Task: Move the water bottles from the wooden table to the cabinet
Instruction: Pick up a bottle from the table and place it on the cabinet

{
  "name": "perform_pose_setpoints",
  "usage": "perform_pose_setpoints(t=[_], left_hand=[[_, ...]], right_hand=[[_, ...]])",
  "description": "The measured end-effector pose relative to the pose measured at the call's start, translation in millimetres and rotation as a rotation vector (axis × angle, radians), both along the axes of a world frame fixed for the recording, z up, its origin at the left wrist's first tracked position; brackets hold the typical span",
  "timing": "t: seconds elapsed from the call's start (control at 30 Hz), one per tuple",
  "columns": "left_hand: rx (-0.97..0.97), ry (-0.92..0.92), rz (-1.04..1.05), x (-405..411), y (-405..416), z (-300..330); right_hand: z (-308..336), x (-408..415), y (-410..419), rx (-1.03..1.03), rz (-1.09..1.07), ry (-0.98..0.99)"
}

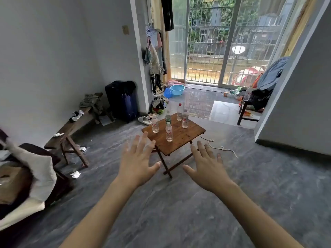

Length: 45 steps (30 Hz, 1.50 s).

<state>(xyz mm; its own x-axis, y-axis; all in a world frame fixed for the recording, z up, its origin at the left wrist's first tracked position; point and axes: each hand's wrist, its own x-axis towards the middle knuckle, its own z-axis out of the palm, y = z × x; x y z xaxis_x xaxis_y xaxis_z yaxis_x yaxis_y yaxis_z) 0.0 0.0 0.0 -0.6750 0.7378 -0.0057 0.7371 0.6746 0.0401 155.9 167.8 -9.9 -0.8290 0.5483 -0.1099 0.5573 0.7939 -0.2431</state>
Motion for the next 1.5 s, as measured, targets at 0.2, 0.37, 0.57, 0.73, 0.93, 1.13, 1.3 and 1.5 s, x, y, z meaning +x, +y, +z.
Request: perform_pose_setpoints(t=[0.2,0.37,0.57,0.73,0.93,1.13,1.3,1.5], left_hand=[[0.003,-0.009,0.031,-41,-18,-9],[0.0,-0.003,0.038,-97,-34,-5],[0.021,0.017,0.035,-189,-66,8],[0.01,0.006,0.006,-253,-80,12],[-0.021,-0.03,-0.027,-302,-79,1],[-0.052,-0.049,-0.037,-351,-62,-13],[-0.093,-0.047,-0.085,-392,-17,-25],[-0.104,-0.052,-0.176,-449,77,-34]], right_hand=[[-4,-47,-9,-0.006,0.05,0.0],[-11,-109,-24,-0.004,0.059,-0.006],[-14,-198,-57,-0.016,0.064,-0.036],[-26,-252,-75,-0.023,0.038,-0.033],[-38,-295,-72,-0.022,-0.011,-0.064],[-47,-333,-42,-0.015,-0.079,-0.04],[-57,-364,-2,-0.033,-0.145,-0.04],[-59,-406,74,-0.069,-0.259,0.023]])
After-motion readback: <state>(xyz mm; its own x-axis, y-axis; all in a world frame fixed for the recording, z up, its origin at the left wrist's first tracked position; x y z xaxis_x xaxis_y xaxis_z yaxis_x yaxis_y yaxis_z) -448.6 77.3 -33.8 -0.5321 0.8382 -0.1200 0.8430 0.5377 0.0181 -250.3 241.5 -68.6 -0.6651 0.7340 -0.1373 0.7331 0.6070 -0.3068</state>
